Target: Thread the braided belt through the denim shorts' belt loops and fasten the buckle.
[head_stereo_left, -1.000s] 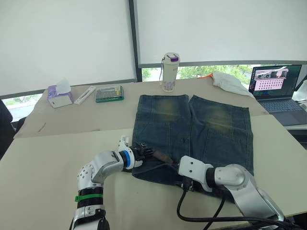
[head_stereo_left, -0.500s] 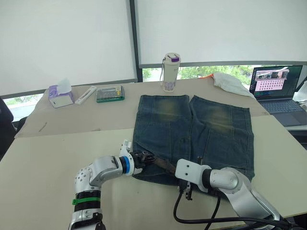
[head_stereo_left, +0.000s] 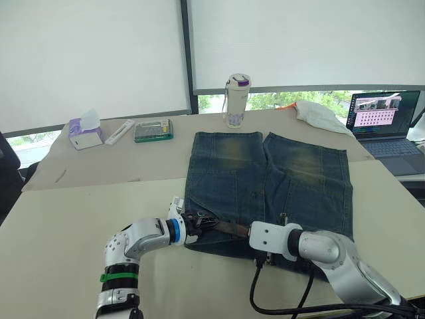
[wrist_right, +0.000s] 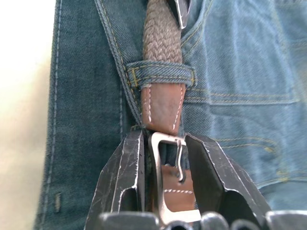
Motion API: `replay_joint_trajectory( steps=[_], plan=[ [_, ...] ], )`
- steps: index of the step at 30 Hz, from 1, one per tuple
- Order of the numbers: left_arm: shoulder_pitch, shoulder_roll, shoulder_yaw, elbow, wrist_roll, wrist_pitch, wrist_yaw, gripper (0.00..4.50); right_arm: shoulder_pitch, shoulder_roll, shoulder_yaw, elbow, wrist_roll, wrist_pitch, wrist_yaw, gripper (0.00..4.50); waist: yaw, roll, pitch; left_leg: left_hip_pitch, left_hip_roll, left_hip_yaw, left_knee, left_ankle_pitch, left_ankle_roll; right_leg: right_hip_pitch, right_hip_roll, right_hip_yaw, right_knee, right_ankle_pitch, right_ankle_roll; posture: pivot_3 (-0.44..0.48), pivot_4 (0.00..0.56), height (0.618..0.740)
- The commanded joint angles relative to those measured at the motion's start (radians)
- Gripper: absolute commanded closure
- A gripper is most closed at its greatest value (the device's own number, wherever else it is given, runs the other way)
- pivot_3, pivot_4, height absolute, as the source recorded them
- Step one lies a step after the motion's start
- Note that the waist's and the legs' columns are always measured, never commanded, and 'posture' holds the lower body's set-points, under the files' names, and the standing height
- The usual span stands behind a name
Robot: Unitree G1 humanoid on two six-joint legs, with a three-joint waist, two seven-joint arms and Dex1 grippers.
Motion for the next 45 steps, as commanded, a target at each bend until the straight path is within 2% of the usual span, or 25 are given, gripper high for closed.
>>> replay_joint_trajectory(
  steps=[1, 3, 6, 8, 16, 24, 38, 45],
  plan=[
    [0.007, -0.012, -0.031, 0.036, -0.004, 0.011, -0.014, 4.5, -0.02, 0.012, -0.001, -0.007, -0.035, -0.049, -0.017, 2.95, 0.001, 0.0, 0.0, 0.0, 0.0, 0.0, 0.0, 0.0, 0.0, 0.0, 0.0, 0.0, 0.0, 0.0, 0.0, 0.0, 0.15, 0.74],
    [0.008, -0.017, -0.03, 0.037, -0.004, 0.007, -0.014, 4.5, -0.025, 0.039, -0.021, -0.027, -0.006, -0.033, -0.007, 2.95, 0.0, 0.0, 0.0, 0.0, 0.0, 0.0, 0.0, 0.0, 0.0, 0.0, 0.0, 0.0, 0.0, 0.0, 0.0, 0.0, 0.15, 0.74],
    [0.008, -0.024, -0.026, 0.036, -0.004, -0.002, -0.011, 4.5, 0.0, 0.088, -0.105, -0.135, 0.16, 0.092, 0.079, 2.95, 0.003, -0.001, 0.0, 0.0, 0.0, 0.0, 0.0, 0.0, 0.0, 0.0, 0.0, 0.001, 0.0, 0.0, 0.0, 0.0, 0.15, 0.74],
    [0.009, -0.028, -0.023, 0.036, -0.004, -0.005, -0.009, 4.5, -0.014, 0.091, -0.158, -0.149, 0.204, 0.121, 0.094, 2.95, 0.006, -0.001, 0.0, 0.0, 0.0, 0.0, 0.0, 0.0, 0.0, 0.0, 0.0, 0.001, 0.0, 0.0, 0.0, 0.0, 0.15, 0.74],
    [0.006, -0.044, -0.015, 0.037, -0.004, -0.015, -0.005, 4.5, -0.014, -0.028, -0.086, -0.049, 0.087, -0.019, 0.065, 2.95, 0.011, -0.001, 0.0, 0.0, 0.0, 0.0, 0.0, 0.0, 0.0, 0.0, 0.0, 0.001, 0.0, 0.0, 0.0, 0.0, 0.15, 0.74],
    [0.01, -0.058, -0.005, 0.031, -0.004, -0.018, -0.001, 4.5, -0.001, -0.047, -0.046, -0.041, 0.059, -0.081, 0.082, 2.95, 0.014, -0.003, 0.002, 0.0, 0.0, 0.0, 0.0, 0.0, 0.0, 0.0, -0.001, 0.001, 0.0, 0.0, 0.0, 0.0, 0.15, 0.74],
    [0.01, -0.069, -0.004, 0.027, -0.004, -0.01, 0.001, 4.5, -0.01, -0.018, -0.016, 0.02, -0.051, -0.119, 0.057, 2.95, 0.014, -0.004, 0.002, 0.0, -0.001, 0.0, 0.001, 0.0, 0.0, 0.0, 0.0, 0.001, 0.0, 0.0, 0.0, 0.0, 0.15, 0.74],
    [0.007, -0.071, -0.005, 0.025, -0.004, -0.013, 0.002, 4.5, -0.018, 0.034, 0.012, 0.047, -0.083, -0.132, 0.036, 2.95, 0.014, -0.003, 0.002, 0.0, -0.001, 0.0, 0.001, 0.0, 0.0, 0.0, 0.0, 0.001, 0.0, 0.0, 0.0, 0.0, 0.15, 0.74]
  ],
)
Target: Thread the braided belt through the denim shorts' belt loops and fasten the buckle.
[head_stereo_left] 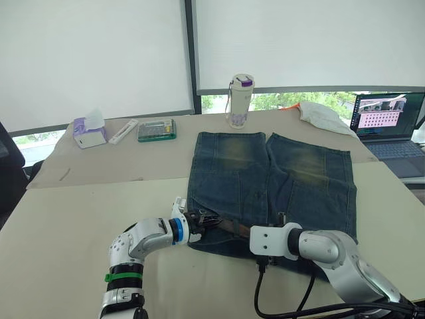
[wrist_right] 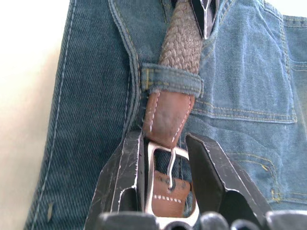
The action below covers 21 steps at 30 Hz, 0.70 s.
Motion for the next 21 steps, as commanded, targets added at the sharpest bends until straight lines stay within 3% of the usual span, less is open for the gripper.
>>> replay_joint_trajectory(
  steps=[1, 3, 7, 11, 17, 18, 21],
  plan=[
    [0.01, -0.021, -0.016, 0.016, -0.004, 0.004, 0.001, 4.5, -0.015, 0.03, 0.006, -0.003, -0.022, -0.031, -0.022, 2.95, 0.0, 0.0, 0.0, 0.0, 0.0, 0.0, 0.0, 0.0, 0.0, 0.0, 0.0, 0.0, 0.0, 0.0, 0.0, 0.0, 0.15, 0.74],
    [0.01, -0.021, -0.017, 0.014, -0.004, 0.004, 0.002, 4.5, -0.013, 0.042, 0.003, -0.001, -0.026, -0.03, -0.021, 3.19, 0.0, 0.001, 0.0, 0.0, 0.0, 0.0, 0.0, 0.0, 0.0, 0.0, 0.0, 0.0, 0.0, 0.0, 0.0, 0.0, 0.15, 0.74],
    [0.009, -0.016, -0.018, 0.014, -0.004, 0.006, -0.001, 4.5, -0.004, 0.052, -0.016, -0.02, -0.027, -0.02, -0.013, 4.47, -0.001, 0.001, -0.001, 0.0, 0.0, 0.0, 0.0, 0.0, 0.0, 0.0, 0.0, 0.0, 0.0, 0.0, 0.0, 0.0, 0.15, 0.74],
    [0.006, 0.0, -0.026, 0.012, -0.004, 0.011, -0.012, 4.5, 0.017, 0.044, -0.045, -0.064, -0.011, 0.0, 0.003, 4.49, -0.001, 0.001, -0.001, 0.0, 0.0, 0.0, 0.0, 0.0, 0.0, 0.0, 0.0, 0.0, 0.0, 0.0, 0.0, 0.0, 0.15, 0.74],
    [-0.024, 0.136, -0.096, -0.026, -0.004, 0.073, -0.194, 4.5, 0.038, 0.037, -0.105, -0.12, -0.007, 0.035, 0.003, 4.49, -0.008, 0.003, -0.002, 0.0, 0.0, 0.0, 0.0, 0.0, 0.0, -0.001, 0.001, -0.001, 0.001, 0.0, 0.0, 0.0, 0.15, 0.74],
    [-0.033, 0.176, -0.109, -0.039, -0.004, 0.094, -0.248, 4.13, 0.04, 0.037, -0.114, -0.128, -0.008, 0.04, 0.0, 4.5, -0.01, 0.003, -0.001, 0.0, 0.001, 0.0, -0.001, 0.0, 0.0, -0.001, 0.001, -0.001, 0.001, 0.0, 0.0, 0.0, 0.15, 0.74],
    [-0.061, 0.323, -0.147, -0.177, 0.193, 0.202, -0.533, 3.1, 0.046, 0.042, -0.132, -0.15, -0.005, 0.061, -0.006, 4.5, -0.024, 0.001, 0.0, -0.001, 0.001, 0.0, -0.002, 0.001, -0.001, -0.003, 0.003, -0.003, 0.001, 0.0, 0.0, 0.0, 0.15, 0.74]
  ],
)
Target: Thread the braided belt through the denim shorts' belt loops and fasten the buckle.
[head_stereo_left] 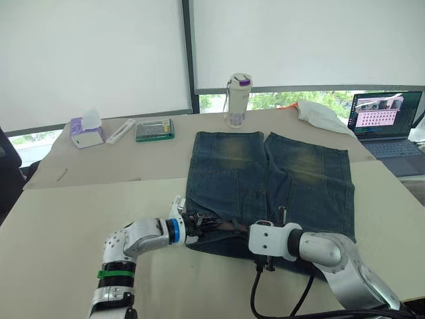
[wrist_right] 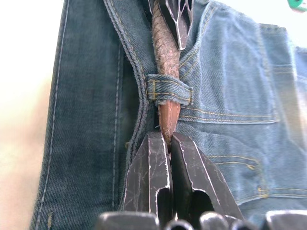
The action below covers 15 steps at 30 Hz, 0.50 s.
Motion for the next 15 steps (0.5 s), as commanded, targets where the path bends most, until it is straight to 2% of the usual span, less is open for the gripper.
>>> replay_joint_trajectory(
  steps=[1, 2, 3, 4, 5, 7, 8, 10, 14, 15],
  plan=[
    [-0.039, 0.113, -0.038, -0.151, 0.175, 0.091, -0.298, 2.83, 0.002, -0.001, -0.053, -0.052, 0.001, 0.023, -0.012, 4.5, -0.007, 0.0, 0.0, 0.0, 0.0, 0.0, 0.0, 0.0, 0.0, 0.0, 0.001, -0.002, 0.0, 0.0, 0.0, 0.0, 0.15, 0.74],
    [-0.042, 0.169, -0.065, -0.226, 0.256, 0.078, -0.433, 2.5, 0.006, -0.003, -0.058, -0.053, -0.001, 0.018, -0.016, 4.5, -0.008, 0.002, 0.0, 0.001, 0.0, 0.0, -0.001, 0.0, 0.0, 0.0, 0.001, -0.003, 0.0, 0.0, 0.0, 0.0, 0.15, 0.74],
    [-0.046, 0.215, -0.086, -0.283, 0.323, 0.065, -0.553, 2.5, 0.012, -0.004, -0.064, -0.054, 0.001, 0.017, -0.018, 4.5, -0.01, 0.003, 0.001, 0.001, 0.0, 0.0, -0.001, 0.0, 0.0, 0.001, 0.0, -0.004, -0.001, 0.0, 0.0, 0.0, 0.15, 0.74],
    [-0.06, 0.292, -0.138, -0.369, 0.421, 0.018, -0.729, 2.5, 0.028, -0.008, -0.084, -0.059, 0.007, 0.019, -0.021, 4.5, -0.011, 0.003, 0.001, 0.001, 0.0, 0.0, -0.002, 0.0, 0.0, 0.0, 0.0, -0.004, -0.001, 0.0, 0.0, 0.0, 0.15, 0.74],
    [-0.072, 0.367, -0.206, -0.441, 0.543, -0.075, -0.9, 2.5, 0.042, -0.011, -0.106, -0.065, 0.015, 0.022, -0.023, 4.5, -0.011, 0.004, 0.002, 0.0, 0.0, 0.0, -0.002, 0.0, 0.0, 0.0, 0.0, -0.005, -0.001, 0.0, -0.001, 0.0, 0.15, 0.74],
    [-0.083, 0.459, -0.317, -0.51, 0.743, -0.253, -1.138, 2.5, 0.062, -0.011, -0.143, -0.076, 0.031, 0.034, -0.023, 4.5, -0.011, 0.007, 0.004, 0.0, 0.0, 0.0, -0.002, 0.0, -0.001, 0.001, 0.0, -0.008, -0.003, 0.0, -0.002, 0.0, 0.15, 0.74],
    [-0.095, 0.482, -0.371, -0.523, 0.842, -0.346, -1.217, 2.5, 0.07, -0.007, -0.166, -0.085, 0.046, 0.045, -0.019, 4.5, -0.009, 0.01, 0.004, 0.0, 0.0, 0.0, -0.002, 0.0, -0.001, 0.001, -0.001, -0.01, -0.004, 0.0, -0.003, 0.0, 0.15, 0.74],
    [-0.136, 0.47, -0.452, -0.518, 1.004, -0.497, -1.298, 2.5, 0.083, -0.002, -0.208, -0.109, 0.089, 0.073, 0.001, 4.5, -0.003, 0.012, 0.004, -0.002, 0.0, 0.0, -0.002, 0.0, -0.001, 0.002, -0.003, -0.011, -0.005, 0.0, -0.003, 0.0, 0.15, 0.74],
    [-0.218, 0.382, -0.513, -0.526, 1.092, -0.564, -1.39, 2.5, 0.081, -0.028, -0.227, -0.124, 0.125, 0.091, 0.024, 4.5, -0.003, 0.009, 0.006, -0.008, 0.001, -0.002, 0.0, 0.001, 0.001, 0.001, -0.004, -0.011, -0.006, 0.0, -0.004, 0.0, 0.15, 0.74],
    [-0.239, 0.37, -0.538, -0.535, 1.118, -0.566, -1.407, 2.24, 0.073, -0.036, -0.223, -0.119, 0.125, 0.093, 0.026, 4.5, -0.005, 0.008, 0.007, -0.01, 0.002, -0.003, 0.001, 0.001, 0.002, 0.0, -0.003, -0.011, -0.006, 0.0, -0.004, 0.0, 0.15, 0.74]
  ],
)
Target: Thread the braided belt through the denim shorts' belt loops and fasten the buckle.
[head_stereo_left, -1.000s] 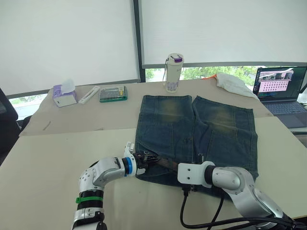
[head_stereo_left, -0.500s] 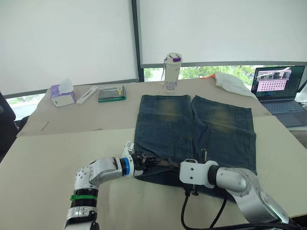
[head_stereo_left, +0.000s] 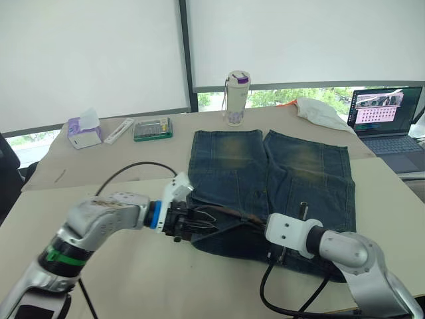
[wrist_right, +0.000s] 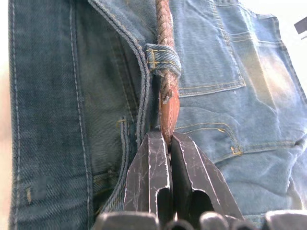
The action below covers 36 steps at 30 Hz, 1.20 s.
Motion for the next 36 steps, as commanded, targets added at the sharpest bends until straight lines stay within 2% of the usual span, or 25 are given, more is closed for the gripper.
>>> replay_joint_trajectory(
  steps=[1, 4, 6, 13, 16, 28, 36],
  plan=[
    [-0.068, -0.026, -0.042, -0.046, 0.078, -0.044, -0.078, 1.94, -0.022, -0.026, -0.024, -0.037, 0.016, 0.014, 0.007, 4.5, -0.005, -0.002, 0.001, 0.0, 0.0, 0.0, 0.0, 0.0, 0.0, 0.0, 0.0, 0.0, 0.0, 0.0, 0.0, 0.0, 0.15, 0.74],
    [-0.068, -0.064, -0.04, -0.001, 0.191, -0.159, -0.076, 1.01, -0.032, -0.039, -0.015, -0.039, 0.019, 0.023, 0.005, 4.5, -0.008, -0.003, 0.003, 0.001, 0.001, 0.0, 0.0, 0.0, 0.0, 0.0, 0.0, 0.0, 0.001, 0.0, 0.0, 0.0, 0.15, 0.74],
    [-0.073, -0.093, -0.038, 0.027, 0.229, -0.212, -0.1, 1.01, -0.039, -0.043, -0.01, -0.038, 0.025, 0.028, 0.005, 4.5, -0.007, -0.003, 0.004, 0.001, 0.002, 0.0, 0.0, 0.0, 0.0, 0.0, 0.001, 0.0, 0.002, 0.0, 0.0, 0.0, 0.15, 0.74],
    [-0.177, -0.257, -0.131, 0.23, 0.502, -0.434, -0.085, 1.01, -0.101, -0.038, 0.039, -0.024, 0.021, 0.061, 0.003, 4.5, 0.001, -0.003, 0.004, -0.001, 0.0, 0.0, 0.004, 0.0, 0.002, 0.001, 0.001, -0.003, 0.002, 0.0, 0.0, 0.0, 0.15, 0.74],
    [-0.203, -0.299, -0.133, 0.28, 0.557, -0.465, -0.08, 1.01, -0.117, -0.043, 0.047, -0.021, 0.019, 0.076, 0.002, 4.5, -0.004, -0.004, 0.004, -0.001, 0.0, 0.0, 0.004, 0.0, 0.002, 0.001, 0.001, -0.003, 0.002, 0.0, 0.0, 0.0, 0.15, 0.74],
    [-0.202, -0.32, -0.149, 0.302, 0.717, -0.567, -0.113, 1.01, -0.129, -0.055, 0.044, -0.021, 0.028, 0.104, -0.01, 4.5, -0.004, -0.003, 0.003, -0.001, 0.0, 0.0, 0.006, 0.0, 0.002, 0.001, 0.001, -0.004, 0.003, 0.0, 0.0, 0.0, 0.15, 0.74],
    [-0.184, -0.333, -0.159, 0.319, 0.776, -0.596, -0.124, 1.01, -0.143, -0.059, 0.03, -0.033, 0.055, 0.139, -0.013, 4.5, -0.004, -0.001, 0.002, -0.001, 0.0, 0.0, 0.006, 0.0, 0.002, 0.001, 0.002, -0.004, 0.004, 0.0, 0.0, 0.0, 0.15, 0.74]
  ],
)
